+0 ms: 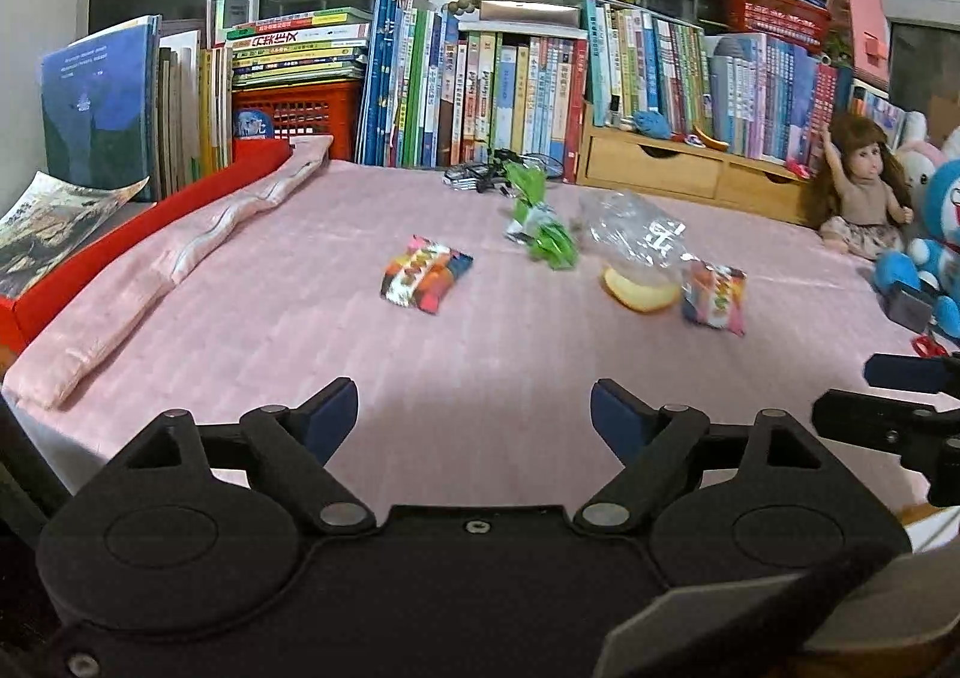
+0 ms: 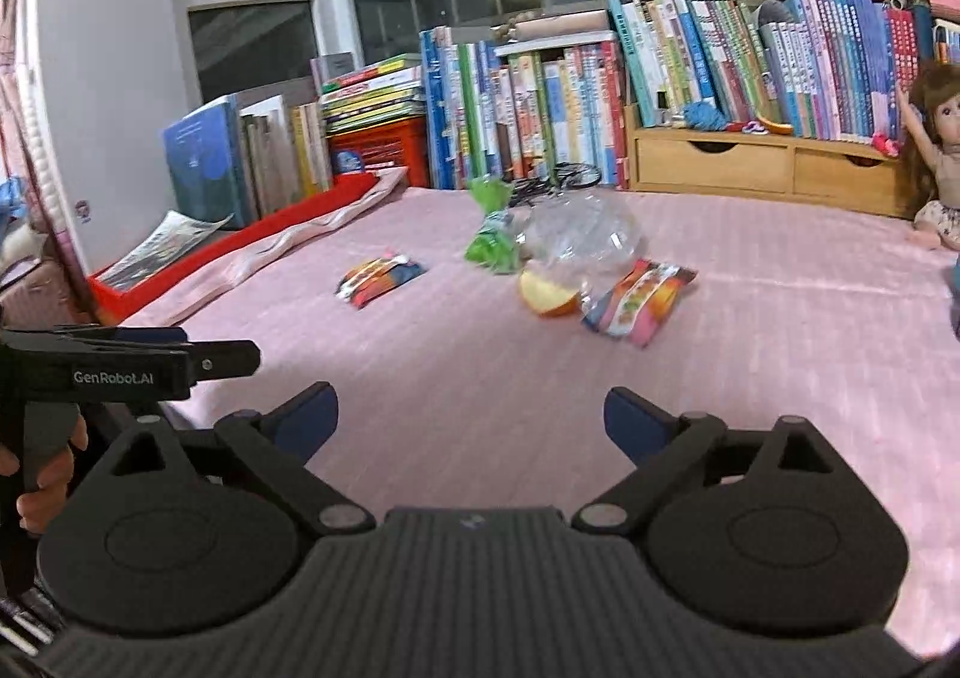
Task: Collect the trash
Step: 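Grasp the macaron-print snack bag with the left tool while the right tool grasps a small orange wrapper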
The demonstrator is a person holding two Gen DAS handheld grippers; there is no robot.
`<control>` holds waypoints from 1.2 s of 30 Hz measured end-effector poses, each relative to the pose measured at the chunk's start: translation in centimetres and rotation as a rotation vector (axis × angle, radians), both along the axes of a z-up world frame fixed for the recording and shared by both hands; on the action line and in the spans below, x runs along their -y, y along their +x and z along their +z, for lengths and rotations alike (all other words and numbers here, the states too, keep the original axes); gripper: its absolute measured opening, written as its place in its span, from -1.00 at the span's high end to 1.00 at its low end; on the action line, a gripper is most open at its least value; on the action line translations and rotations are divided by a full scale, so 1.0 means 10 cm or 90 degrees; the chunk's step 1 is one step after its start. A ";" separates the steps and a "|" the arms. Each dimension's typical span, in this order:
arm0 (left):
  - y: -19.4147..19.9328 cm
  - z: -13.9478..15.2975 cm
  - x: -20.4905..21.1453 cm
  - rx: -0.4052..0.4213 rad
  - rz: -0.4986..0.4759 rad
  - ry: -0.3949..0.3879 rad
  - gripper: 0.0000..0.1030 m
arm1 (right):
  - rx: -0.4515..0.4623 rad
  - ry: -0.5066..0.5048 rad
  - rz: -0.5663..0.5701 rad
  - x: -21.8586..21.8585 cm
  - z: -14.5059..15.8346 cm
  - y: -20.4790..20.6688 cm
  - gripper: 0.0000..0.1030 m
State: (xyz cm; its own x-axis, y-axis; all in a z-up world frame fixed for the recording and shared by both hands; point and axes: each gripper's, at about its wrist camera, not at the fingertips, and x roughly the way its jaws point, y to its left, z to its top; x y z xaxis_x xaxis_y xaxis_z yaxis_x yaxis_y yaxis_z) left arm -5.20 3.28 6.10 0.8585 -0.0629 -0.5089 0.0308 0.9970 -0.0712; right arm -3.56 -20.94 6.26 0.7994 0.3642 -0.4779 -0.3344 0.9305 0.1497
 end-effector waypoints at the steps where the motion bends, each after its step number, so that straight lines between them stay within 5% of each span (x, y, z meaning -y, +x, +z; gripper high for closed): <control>1: 0.08 -0.01 0.00 0.000 0.003 0.004 -0.65 | -0.001 -0.003 -0.003 0.00 0.00 0.05 -0.99; 14: 0.94 -0.16 -0.03 -0.025 0.012 0.020 -0.71 | -0.033 -0.025 -0.060 0.03 -0.09 0.65 -1.00; 20: 1.26 -0.23 -0.18 -0.037 0.030 -0.011 -0.72 | -0.043 -0.032 -0.083 0.04 -0.15 0.93 -1.00; 36: 1.63 -0.41 -0.48 -0.016 0.052 -0.044 -0.80 | -0.079 -0.065 -0.126 0.01 -0.42 1.52 -1.00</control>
